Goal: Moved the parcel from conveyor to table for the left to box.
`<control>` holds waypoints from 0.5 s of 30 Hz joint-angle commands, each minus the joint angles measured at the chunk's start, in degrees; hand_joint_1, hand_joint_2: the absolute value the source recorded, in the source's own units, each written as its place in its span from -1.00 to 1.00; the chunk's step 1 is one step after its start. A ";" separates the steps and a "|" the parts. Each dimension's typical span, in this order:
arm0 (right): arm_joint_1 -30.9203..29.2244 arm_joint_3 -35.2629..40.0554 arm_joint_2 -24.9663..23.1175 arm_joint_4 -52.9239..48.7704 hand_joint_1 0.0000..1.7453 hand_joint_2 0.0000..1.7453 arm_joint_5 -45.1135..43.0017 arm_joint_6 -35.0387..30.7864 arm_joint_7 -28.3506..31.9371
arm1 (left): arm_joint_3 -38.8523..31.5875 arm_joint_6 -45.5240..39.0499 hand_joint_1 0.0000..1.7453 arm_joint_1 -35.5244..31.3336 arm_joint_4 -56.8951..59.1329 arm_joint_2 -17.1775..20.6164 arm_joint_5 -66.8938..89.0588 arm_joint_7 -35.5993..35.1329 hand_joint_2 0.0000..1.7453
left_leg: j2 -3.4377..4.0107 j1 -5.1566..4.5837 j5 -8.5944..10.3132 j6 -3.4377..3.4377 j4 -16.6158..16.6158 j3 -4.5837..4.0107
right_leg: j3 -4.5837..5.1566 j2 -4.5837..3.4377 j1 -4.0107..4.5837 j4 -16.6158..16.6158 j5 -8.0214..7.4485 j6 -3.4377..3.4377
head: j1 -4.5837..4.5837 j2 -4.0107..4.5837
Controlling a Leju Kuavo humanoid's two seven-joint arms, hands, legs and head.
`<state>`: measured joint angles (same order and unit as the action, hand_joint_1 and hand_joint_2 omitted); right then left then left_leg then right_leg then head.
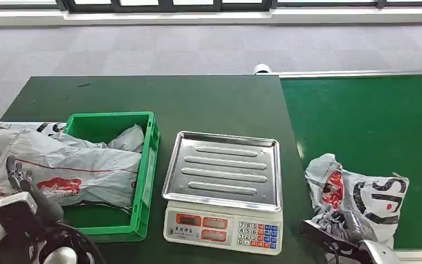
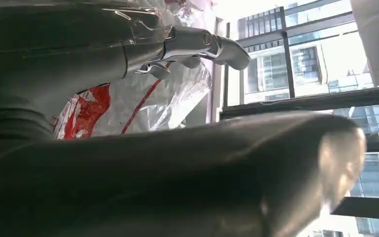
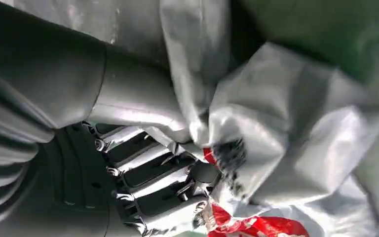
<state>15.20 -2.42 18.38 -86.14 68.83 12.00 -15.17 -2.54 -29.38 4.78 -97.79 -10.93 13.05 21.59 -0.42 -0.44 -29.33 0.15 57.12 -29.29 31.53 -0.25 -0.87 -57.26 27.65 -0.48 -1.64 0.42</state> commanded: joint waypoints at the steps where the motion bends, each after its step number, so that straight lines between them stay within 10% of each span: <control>1: 0.18 6.86 -3.06 0.69 1.00 1.00 0.76 -1.15 -2.27 | -1.09 0.66 -1.00 -2.33 3.74 0.28 -0.13 -1.04 -1.00 | 0.05 0.12 0.03 -0.10 -0.14 0.14 | -0.15 0.00 0.12 0.19 -0.06 0.06 | 0.00 0.00; 10: -11.87 -0.36 -11.26 -1.98 1.00 1.00 10.95 -29.11 1.18 | -3.26 0.85 -1.00 1.80 -0.93 -1.77 0.10 0.90 -1.00 | 0.67 0.10 -0.03 -0.13 -0.18 -0.32 | 0.04 -0.63 0.09 0.12 -0.20 0.07 | 0.00 0.00; 15: -10.89 -1.16 -12.16 -7.13 1.00 1.00 11.47 -28.88 1.09 | -3.07 0.50 -1.00 0.94 0.13 -1.93 0.23 1.17 -1.00 | 0.33 0.09 0.07 -0.14 -0.14 0.05 | 0.09 -0.26 0.09 0.11 -0.09 0.09 | 0.00 0.00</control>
<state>7.88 0.05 12.33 -88.42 79.74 -15.90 -14.53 -2.99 -28.89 6.18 -99.01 -11.89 13.16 22.66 -0.27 -0.42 -29.25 0.10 57.13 -29.20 31.55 -0.43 -0.86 -57.31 27.59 -0.46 -1.64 0.42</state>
